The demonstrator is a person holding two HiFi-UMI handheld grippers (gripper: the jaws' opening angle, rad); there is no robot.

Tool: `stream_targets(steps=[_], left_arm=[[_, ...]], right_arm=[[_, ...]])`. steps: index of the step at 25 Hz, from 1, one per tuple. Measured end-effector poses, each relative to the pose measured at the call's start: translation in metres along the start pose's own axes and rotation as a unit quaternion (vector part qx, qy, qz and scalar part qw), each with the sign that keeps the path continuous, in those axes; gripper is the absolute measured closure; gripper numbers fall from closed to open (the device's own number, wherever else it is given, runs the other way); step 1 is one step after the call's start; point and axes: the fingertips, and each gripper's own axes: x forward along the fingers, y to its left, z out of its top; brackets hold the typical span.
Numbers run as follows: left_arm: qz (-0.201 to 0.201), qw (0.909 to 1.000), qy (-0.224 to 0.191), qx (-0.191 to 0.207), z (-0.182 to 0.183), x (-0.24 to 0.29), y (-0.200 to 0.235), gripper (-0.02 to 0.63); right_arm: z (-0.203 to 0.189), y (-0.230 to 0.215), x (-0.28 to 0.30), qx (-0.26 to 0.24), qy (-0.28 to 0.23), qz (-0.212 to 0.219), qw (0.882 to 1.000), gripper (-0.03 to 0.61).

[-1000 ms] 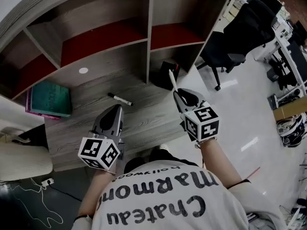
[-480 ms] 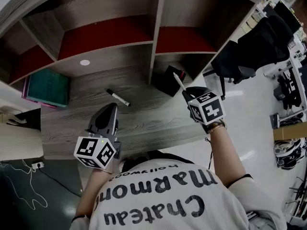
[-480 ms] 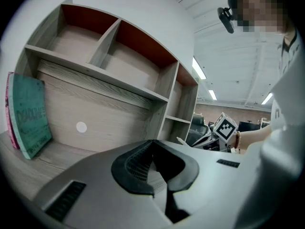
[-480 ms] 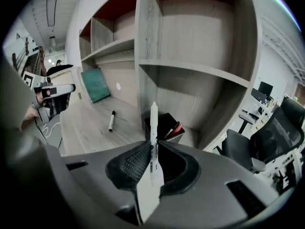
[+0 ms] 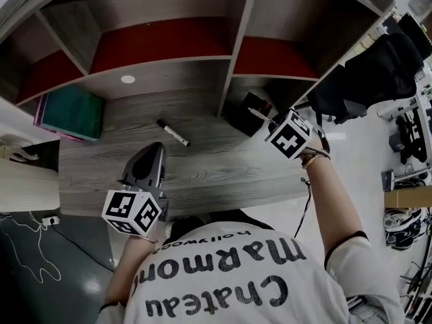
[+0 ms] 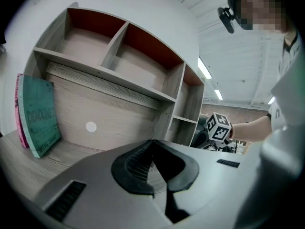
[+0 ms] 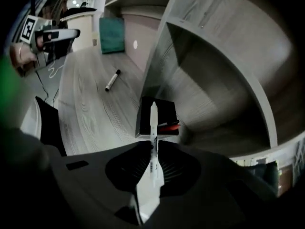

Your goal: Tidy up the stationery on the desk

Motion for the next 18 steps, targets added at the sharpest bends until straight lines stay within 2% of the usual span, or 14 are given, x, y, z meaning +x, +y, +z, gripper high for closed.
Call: stream_targets(steps=[7,13,18], left_arm=[[0.009,0.9999,-0.003,-0.003,0.001,-0.009,0.012,0.599],[0.013,0.9999,-0.003,-0.006,0.001,-0.014,0.018,0.599],[0.016,0.9998,-0.006,-0.008,0.001,-0.017,0.021,0.600]], right_arm=[[0.000,-0.006,0.009,-0.094,0.073,-0.003,0.993,0.512],[0.016,-0.010,0.009,-0.173,0.104,-0.027,0.979,0.512],[0.021,-0.009,0.013,-0.209,0.117,-0.039,0.970,0.511]])
